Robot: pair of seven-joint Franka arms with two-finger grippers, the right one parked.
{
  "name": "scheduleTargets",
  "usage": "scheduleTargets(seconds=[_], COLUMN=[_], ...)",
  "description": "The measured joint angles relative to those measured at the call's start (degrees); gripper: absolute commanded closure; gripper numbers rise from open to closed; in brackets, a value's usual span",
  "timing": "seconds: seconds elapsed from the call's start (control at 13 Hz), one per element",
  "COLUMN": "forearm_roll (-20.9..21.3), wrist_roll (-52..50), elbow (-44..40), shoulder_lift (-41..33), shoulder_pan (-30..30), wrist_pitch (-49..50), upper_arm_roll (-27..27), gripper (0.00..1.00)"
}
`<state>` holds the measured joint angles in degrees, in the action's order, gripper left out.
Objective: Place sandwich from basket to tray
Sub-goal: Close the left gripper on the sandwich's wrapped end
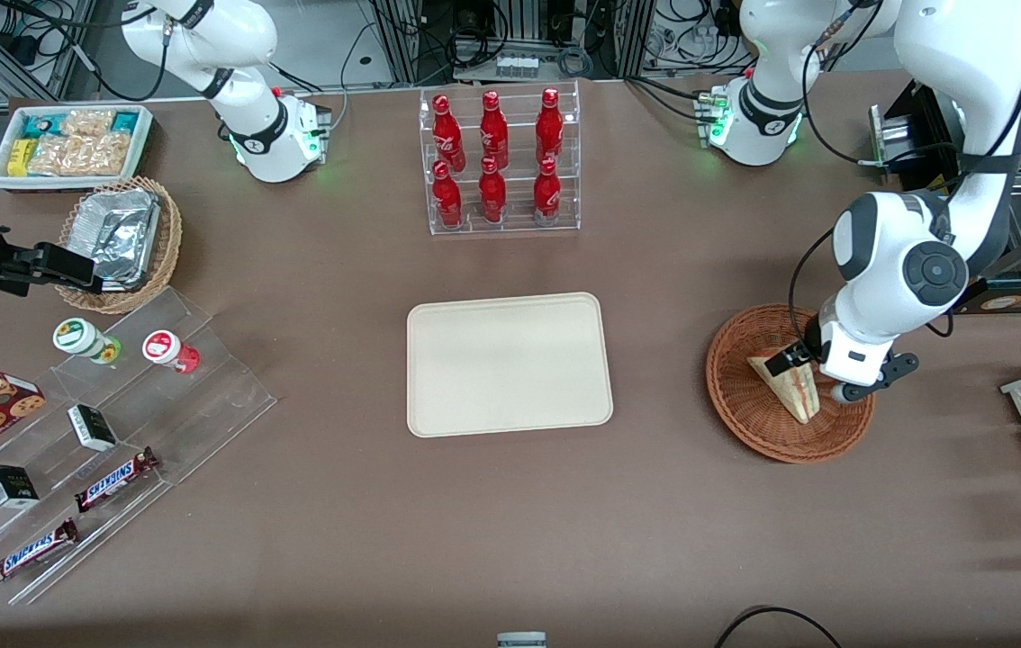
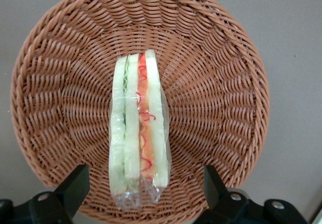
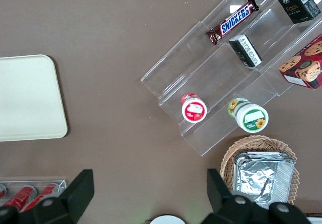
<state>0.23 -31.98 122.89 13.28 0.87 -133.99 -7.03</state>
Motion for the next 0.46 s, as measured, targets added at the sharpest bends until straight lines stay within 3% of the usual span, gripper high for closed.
scheduleTargets(seconds=[0.38,0.46], forearm_roll=[0.0,0.0], wrist_roll=[-0.2,-0.2], elbow=[0.1,0.1], shoulder_lift=[3.8,4.3], shoulder_pan=[0.0,0.0], wrist_pitch=[-3.8,-3.9], upper_arm_roll=[0.1,0.1], gripper=[0.02,0.15])
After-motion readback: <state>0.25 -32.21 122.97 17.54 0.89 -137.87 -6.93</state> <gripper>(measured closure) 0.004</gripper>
